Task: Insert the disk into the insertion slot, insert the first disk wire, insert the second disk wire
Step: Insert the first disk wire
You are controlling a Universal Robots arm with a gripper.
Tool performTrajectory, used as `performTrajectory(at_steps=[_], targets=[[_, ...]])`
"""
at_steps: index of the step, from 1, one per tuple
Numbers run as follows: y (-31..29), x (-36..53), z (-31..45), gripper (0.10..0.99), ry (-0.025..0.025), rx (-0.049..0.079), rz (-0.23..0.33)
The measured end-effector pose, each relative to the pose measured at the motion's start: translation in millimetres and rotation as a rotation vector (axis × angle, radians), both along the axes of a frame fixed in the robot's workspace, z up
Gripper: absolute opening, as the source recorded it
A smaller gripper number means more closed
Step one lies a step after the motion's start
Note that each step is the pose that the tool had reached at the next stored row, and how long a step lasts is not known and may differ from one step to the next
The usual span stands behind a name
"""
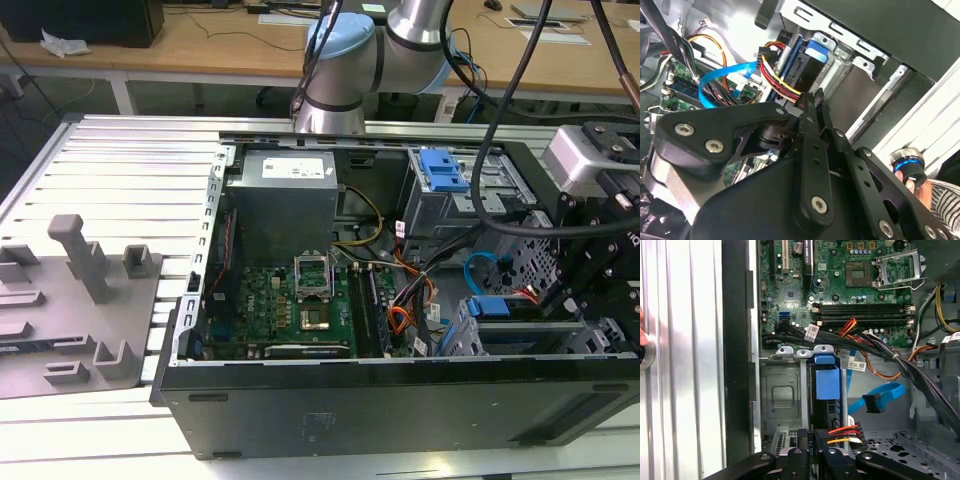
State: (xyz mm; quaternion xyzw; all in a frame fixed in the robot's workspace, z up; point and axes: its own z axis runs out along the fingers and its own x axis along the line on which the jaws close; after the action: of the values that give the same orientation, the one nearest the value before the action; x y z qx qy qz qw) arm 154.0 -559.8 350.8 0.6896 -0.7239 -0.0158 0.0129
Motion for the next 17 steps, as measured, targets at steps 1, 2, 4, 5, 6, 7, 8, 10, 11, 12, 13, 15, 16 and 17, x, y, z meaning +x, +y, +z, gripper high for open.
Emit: performTrajectory(at_steps=[1, 2, 4, 5, 6, 7, 8, 10, 11, 12, 13, 15, 16, 17], targets=[[3.4, 0.3, 0.0, 0.169, 0.0001, 0.003, 0.0], [5.8, 0.5, -0.2, 0.169, 0.0003, 0.007, 0.0], [11.5, 1.3, -1.0, 0.169, 0.0019, 0.015, 0.0], [13.6, 1.7, -1.3, 0.169, 0.0029, 0.019, 0.0], [15.2, 2.1, -1.6, 0.169, 0.0036, 0.022, 0.0], [17.3, 3.6, -2.5, 0.169, 0.0057, 0.025, 0.0], [17.7, 10.4, -5.2, 0.169, 0.0174, 0.026, 0.0], [17.7, 11.6, -9.1, 0.169, 0.0226, 0.027, 0.0], [17.6, 11.8, -10.0, 0.169, 0.0235, 0.029, 0.0], [17.6, 12.2, -10.4, 0.169, 0.024, 0.03, 0.0], [17.6, 12.4, -10.4, 0.169, 0.0241, 0.03, 0.0], [17.6, 12.6, -10.5, 0.169, 0.024, 0.03, 0.0], [17.5, 12.6, -10.2, 0.169, 0.024, 0.03, 0.0], [17.5, 12.7, -6.3, 0.169, 0.024, 0.03, 0.0]])
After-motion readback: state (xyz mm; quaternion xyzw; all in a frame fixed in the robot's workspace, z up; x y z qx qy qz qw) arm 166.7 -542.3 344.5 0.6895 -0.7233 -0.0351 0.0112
